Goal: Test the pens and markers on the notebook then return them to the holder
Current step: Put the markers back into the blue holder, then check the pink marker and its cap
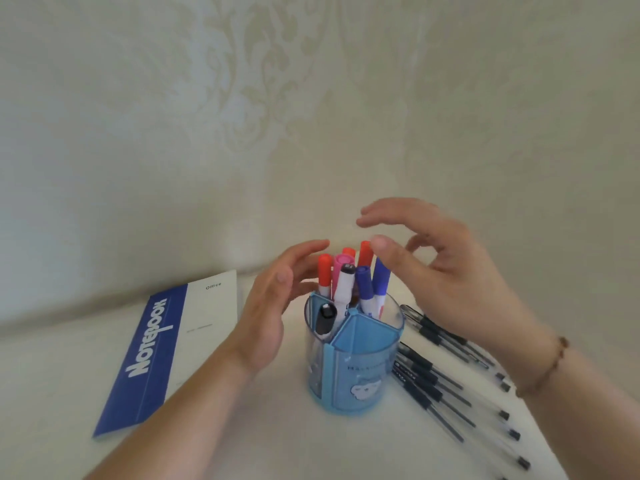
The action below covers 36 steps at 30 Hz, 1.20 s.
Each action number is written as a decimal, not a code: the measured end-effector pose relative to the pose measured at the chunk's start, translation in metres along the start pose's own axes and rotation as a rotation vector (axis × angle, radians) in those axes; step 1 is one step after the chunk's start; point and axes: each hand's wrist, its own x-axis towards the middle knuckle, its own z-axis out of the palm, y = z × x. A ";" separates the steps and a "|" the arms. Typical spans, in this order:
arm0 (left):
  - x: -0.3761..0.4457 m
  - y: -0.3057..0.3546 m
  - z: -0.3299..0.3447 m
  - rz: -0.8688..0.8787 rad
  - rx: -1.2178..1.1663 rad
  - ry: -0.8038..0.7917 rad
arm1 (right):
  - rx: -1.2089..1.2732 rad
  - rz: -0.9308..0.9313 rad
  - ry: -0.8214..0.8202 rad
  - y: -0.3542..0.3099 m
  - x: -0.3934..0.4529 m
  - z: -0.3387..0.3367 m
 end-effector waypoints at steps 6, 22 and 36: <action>-0.002 0.030 -0.043 -0.121 0.398 -0.079 | -0.403 -0.115 -0.379 0.000 0.027 0.000; -0.064 0.055 -0.106 -0.343 0.749 -0.380 | 0.246 0.026 -0.074 -0.015 0.050 -0.033; -0.041 0.110 -0.015 -0.292 -0.118 0.036 | -0.259 -0.759 -0.002 -0.057 -0.034 0.047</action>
